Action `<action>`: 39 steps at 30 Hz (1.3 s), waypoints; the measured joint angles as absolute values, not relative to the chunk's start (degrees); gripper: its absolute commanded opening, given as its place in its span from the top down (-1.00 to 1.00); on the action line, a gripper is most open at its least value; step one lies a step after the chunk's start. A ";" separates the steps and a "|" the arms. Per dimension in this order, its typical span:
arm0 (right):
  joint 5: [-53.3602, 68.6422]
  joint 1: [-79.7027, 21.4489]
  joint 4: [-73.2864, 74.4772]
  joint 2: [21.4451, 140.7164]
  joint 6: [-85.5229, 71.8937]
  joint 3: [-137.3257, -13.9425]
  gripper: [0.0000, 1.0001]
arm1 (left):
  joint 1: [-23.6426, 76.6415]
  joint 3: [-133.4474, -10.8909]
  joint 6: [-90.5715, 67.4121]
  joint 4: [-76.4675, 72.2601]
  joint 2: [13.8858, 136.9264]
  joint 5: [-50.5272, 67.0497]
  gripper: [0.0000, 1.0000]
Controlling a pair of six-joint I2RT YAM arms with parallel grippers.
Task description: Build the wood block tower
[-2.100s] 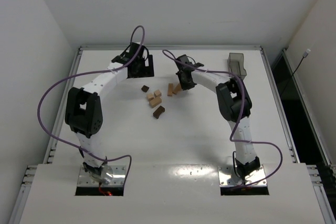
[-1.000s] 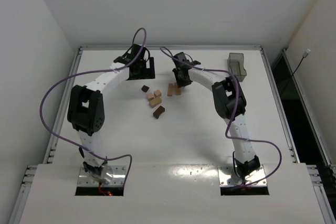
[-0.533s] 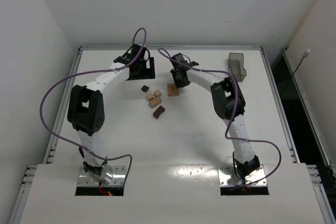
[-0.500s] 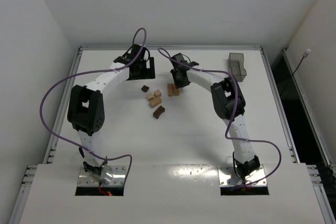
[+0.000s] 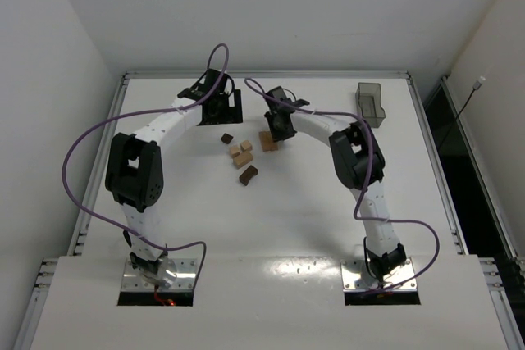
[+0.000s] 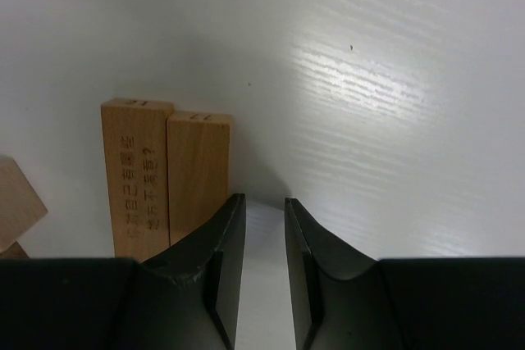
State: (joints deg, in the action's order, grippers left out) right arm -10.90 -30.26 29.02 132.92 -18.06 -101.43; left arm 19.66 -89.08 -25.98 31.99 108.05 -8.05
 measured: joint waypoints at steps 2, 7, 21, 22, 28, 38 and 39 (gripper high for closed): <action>-10.83 -30.46 29.06 132.11 -18.15 -100.18 0.51 | 19.66 -89.08 -25.98 32.01 108.05 -7.97 -0.88; -10.44 -30.52 29.08 130.65 -18.24 -97.97 0.51 | 19.66 -89.08 -25.98 31.99 108.05 -7.68 -0.88; -9.80 -31.68 29.19 128.92 -18.26 -96.66 0.51 | 19.66 -89.08 -25.98 31.97 108.05 -7.44 -0.88; -9.78 -31.83 29.21 128.92 -18.26 -96.66 0.51 | 19.66 -89.08 -25.98 31.97 108.05 -7.42 -0.88; -9.85 -32.08 29.19 128.92 -18.26 -96.66 0.51 | 19.66 -89.08 -25.98 31.97 108.05 -7.38 -0.88; -12.64 -31.86 28.71 127.50 -18.26 -94.28 0.51 | 19.66 -89.08 -25.98 31.59 108.05 -7.25 -0.88; -12.95 -31.77 28.60 127.50 -18.26 -94.30 0.51 | 19.66 -89.08 -25.98 31.59 108.05 -7.18 -0.88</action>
